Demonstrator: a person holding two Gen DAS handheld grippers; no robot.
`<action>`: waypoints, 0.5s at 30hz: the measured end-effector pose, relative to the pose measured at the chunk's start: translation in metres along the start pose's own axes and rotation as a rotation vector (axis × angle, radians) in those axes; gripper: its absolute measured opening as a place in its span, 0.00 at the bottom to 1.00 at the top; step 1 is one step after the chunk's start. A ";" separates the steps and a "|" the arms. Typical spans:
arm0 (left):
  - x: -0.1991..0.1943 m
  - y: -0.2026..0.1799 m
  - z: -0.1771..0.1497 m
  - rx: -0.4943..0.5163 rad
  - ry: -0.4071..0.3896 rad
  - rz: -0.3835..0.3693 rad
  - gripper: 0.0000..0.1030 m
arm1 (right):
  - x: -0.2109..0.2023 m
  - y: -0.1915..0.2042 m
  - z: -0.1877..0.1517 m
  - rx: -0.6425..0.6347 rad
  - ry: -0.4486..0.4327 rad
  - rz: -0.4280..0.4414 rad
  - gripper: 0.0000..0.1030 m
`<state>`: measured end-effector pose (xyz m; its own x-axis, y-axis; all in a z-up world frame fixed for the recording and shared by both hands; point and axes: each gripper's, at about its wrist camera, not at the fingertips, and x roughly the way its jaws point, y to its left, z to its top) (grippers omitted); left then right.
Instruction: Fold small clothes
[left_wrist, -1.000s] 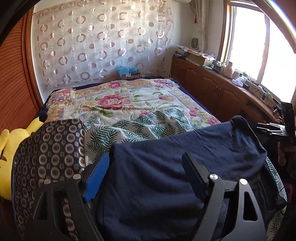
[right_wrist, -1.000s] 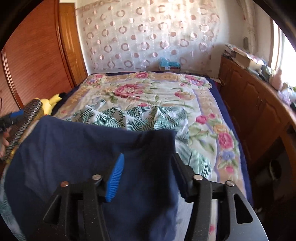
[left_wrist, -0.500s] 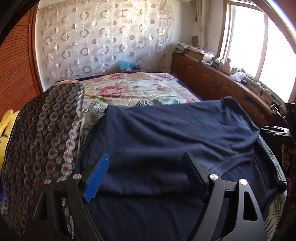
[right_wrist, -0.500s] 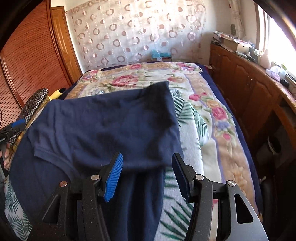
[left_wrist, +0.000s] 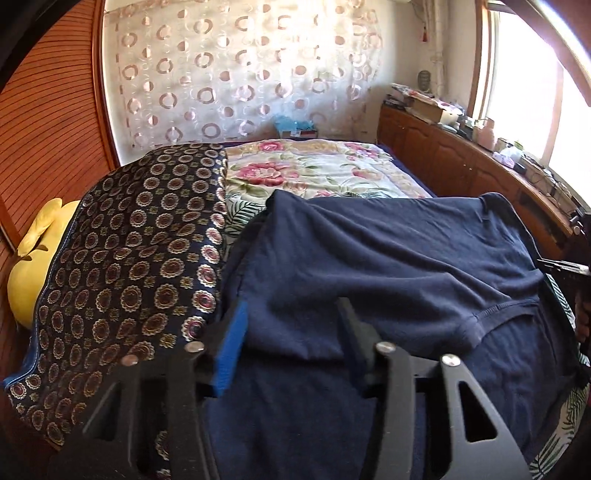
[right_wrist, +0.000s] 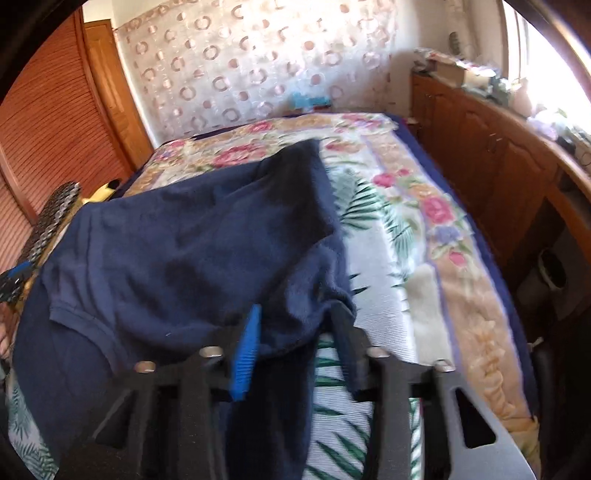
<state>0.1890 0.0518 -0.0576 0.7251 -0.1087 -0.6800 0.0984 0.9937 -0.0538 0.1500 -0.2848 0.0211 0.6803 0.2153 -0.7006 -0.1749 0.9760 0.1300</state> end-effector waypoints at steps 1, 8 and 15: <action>0.001 0.000 0.000 0.003 0.002 0.001 0.43 | 0.000 0.000 -0.001 -0.009 -0.006 -0.007 0.28; 0.022 -0.003 -0.004 0.055 0.084 0.106 0.39 | 0.001 -0.003 -0.006 -0.012 -0.013 0.002 0.24; 0.043 -0.010 -0.007 0.094 0.151 0.161 0.39 | -0.001 -0.005 -0.004 -0.007 -0.012 0.009 0.24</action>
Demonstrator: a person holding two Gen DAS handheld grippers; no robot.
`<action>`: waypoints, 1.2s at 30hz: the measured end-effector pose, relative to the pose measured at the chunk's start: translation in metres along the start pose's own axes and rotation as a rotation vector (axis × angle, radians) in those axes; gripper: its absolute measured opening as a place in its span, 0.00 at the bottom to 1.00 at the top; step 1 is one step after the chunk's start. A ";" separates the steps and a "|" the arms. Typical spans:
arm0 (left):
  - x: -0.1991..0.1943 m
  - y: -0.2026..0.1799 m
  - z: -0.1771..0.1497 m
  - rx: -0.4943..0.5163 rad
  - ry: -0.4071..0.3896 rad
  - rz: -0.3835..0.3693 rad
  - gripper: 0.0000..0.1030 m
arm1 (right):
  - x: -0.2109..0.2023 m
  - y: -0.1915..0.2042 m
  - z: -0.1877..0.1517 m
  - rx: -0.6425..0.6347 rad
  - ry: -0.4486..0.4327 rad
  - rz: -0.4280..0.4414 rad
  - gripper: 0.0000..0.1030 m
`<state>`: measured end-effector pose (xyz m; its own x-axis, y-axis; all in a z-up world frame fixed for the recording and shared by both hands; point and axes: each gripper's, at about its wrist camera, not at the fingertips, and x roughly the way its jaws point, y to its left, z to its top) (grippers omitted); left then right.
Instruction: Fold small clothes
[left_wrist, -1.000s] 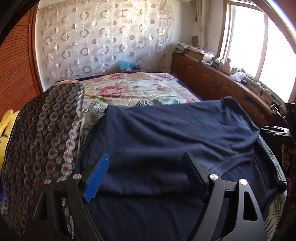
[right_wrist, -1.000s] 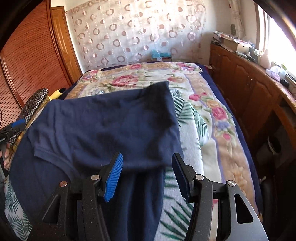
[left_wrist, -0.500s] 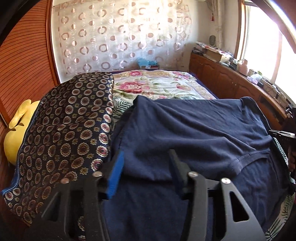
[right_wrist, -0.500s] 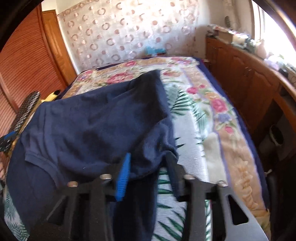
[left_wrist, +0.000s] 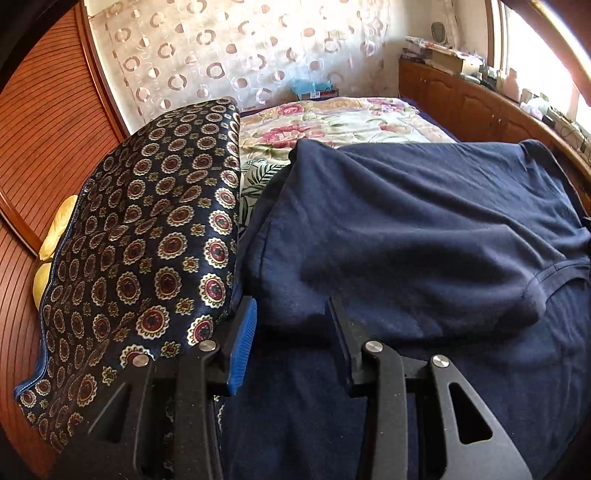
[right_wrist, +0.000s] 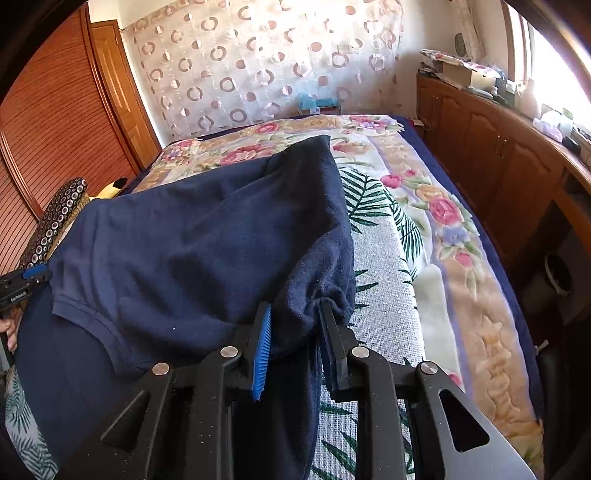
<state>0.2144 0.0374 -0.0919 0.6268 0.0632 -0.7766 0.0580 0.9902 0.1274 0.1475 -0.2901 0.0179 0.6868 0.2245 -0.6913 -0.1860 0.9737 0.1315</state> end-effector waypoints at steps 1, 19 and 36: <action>0.002 -0.002 0.001 0.005 0.003 0.004 0.38 | 0.000 0.002 0.000 -0.009 -0.003 -0.008 0.21; -0.057 0.016 0.001 -0.010 -0.167 -0.067 0.03 | -0.050 0.031 0.013 -0.130 -0.138 0.022 0.06; -0.131 0.027 -0.008 -0.047 -0.342 -0.138 0.03 | -0.104 0.038 -0.004 -0.171 -0.233 -0.027 0.00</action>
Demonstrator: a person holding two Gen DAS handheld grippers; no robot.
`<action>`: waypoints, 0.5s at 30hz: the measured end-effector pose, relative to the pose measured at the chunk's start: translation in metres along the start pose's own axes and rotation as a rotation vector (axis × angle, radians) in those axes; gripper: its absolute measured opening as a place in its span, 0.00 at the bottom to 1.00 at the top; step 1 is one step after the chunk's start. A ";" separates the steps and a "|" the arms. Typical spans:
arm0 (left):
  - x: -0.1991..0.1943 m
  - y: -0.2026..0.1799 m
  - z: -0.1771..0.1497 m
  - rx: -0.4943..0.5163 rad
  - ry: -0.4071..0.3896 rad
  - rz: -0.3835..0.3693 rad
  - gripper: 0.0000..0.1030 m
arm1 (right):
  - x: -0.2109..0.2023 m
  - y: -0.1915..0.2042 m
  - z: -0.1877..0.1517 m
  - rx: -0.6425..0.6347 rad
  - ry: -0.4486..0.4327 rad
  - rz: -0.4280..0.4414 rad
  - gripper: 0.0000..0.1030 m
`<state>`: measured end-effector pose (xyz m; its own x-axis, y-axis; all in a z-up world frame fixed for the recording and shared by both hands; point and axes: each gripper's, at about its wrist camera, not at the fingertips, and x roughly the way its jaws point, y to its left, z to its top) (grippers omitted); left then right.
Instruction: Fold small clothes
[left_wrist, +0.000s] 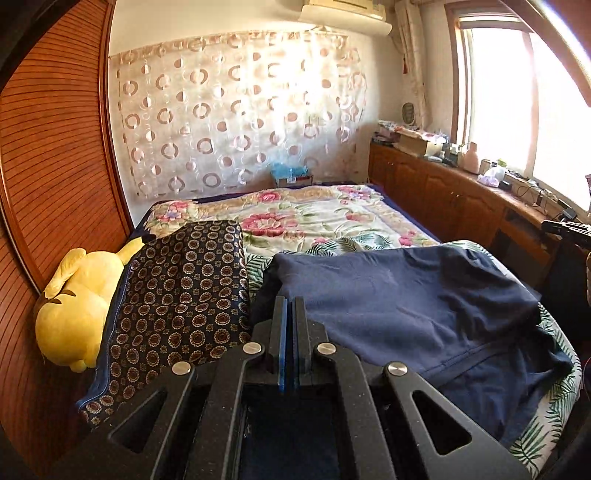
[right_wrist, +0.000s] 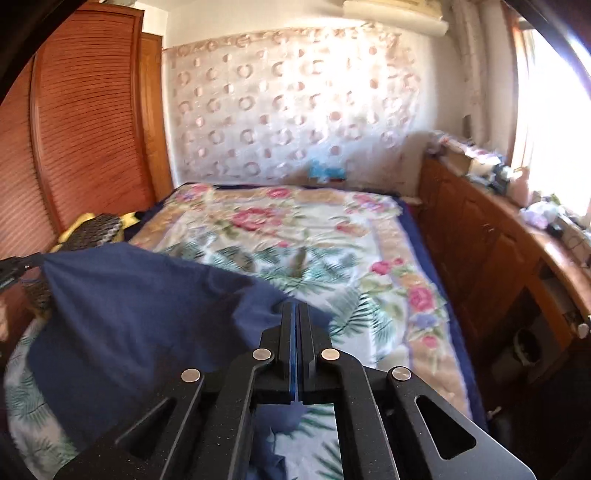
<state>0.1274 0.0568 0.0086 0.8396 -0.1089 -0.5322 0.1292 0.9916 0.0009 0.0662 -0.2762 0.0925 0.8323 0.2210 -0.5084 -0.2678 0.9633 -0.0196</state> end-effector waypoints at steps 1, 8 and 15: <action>-0.003 -0.002 -0.001 0.002 -0.004 -0.001 0.03 | -0.004 0.002 -0.003 -0.002 -0.003 0.006 0.00; -0.025 -0.013 -0.008 0.030 -0.022 0.002 0.03 | -0.009 0.013 -0.040 0.004 0.046 0.054 0.00; -0.023 -0.019 -0.028 0.024 0.002 0.010 0.03 | 0.028 0.024 -0.103 -0.022 0.200 0.046 0.28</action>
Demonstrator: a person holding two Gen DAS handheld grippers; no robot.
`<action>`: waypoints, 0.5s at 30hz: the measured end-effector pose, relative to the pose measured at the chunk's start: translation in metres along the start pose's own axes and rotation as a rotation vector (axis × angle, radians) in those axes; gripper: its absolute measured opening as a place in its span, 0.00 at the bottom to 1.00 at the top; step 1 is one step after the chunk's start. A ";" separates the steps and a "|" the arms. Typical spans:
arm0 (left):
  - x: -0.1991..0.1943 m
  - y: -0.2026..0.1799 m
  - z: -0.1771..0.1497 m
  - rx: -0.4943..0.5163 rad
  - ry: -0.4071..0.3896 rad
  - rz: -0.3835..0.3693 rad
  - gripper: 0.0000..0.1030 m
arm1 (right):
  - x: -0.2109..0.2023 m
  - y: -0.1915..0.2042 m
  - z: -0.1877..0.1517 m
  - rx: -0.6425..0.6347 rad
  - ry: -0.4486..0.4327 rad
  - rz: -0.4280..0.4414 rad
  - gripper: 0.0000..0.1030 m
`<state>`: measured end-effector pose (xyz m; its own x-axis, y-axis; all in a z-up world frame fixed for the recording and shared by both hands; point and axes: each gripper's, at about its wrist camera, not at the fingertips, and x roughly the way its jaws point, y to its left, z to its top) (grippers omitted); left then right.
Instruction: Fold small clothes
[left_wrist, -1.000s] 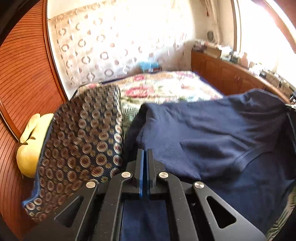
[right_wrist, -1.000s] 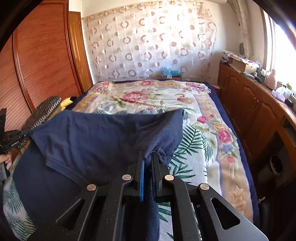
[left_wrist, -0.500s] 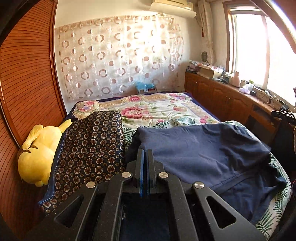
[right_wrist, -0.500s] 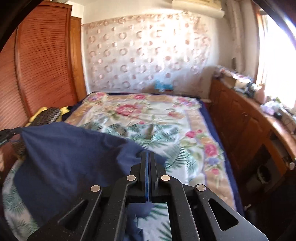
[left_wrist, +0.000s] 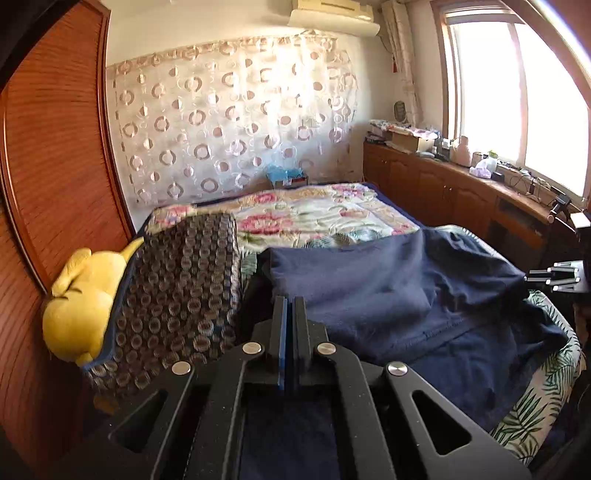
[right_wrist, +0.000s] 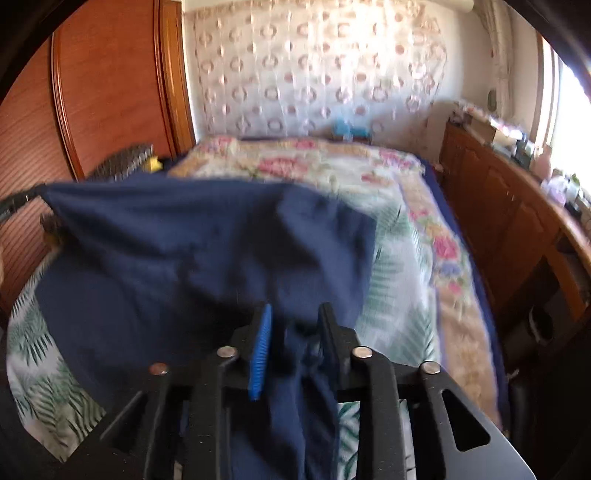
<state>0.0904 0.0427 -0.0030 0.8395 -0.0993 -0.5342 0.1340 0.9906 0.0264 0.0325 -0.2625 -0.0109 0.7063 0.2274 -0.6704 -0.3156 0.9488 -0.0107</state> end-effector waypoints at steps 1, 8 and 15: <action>0.003 0.001 -0.004 -0.010 0.008 -0.001 0.03 | 0.007 0.000 -0.004 -0.003 0.017 -0.016 0.28; 0.012 0.005 -0.021 -0.033 0.045 -0.001 0.03 | 0.012 -0.005 -0.019 0.022 0.030 -0.034 0.35; 0.018 0.003 -0.029 -0.046 0.057 -0.008 0.03 | 0.012 -0.016 -0.016 0.061 0.024 -0.049 0.40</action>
<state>0.0912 0.0466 -0.0369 0.8070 -0.1034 -0.5814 0.1153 0.9932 -0.0165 0.0360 -0.2786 -0.0312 0.7043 0.1757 -0.6879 -0.2413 0.9705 0.0008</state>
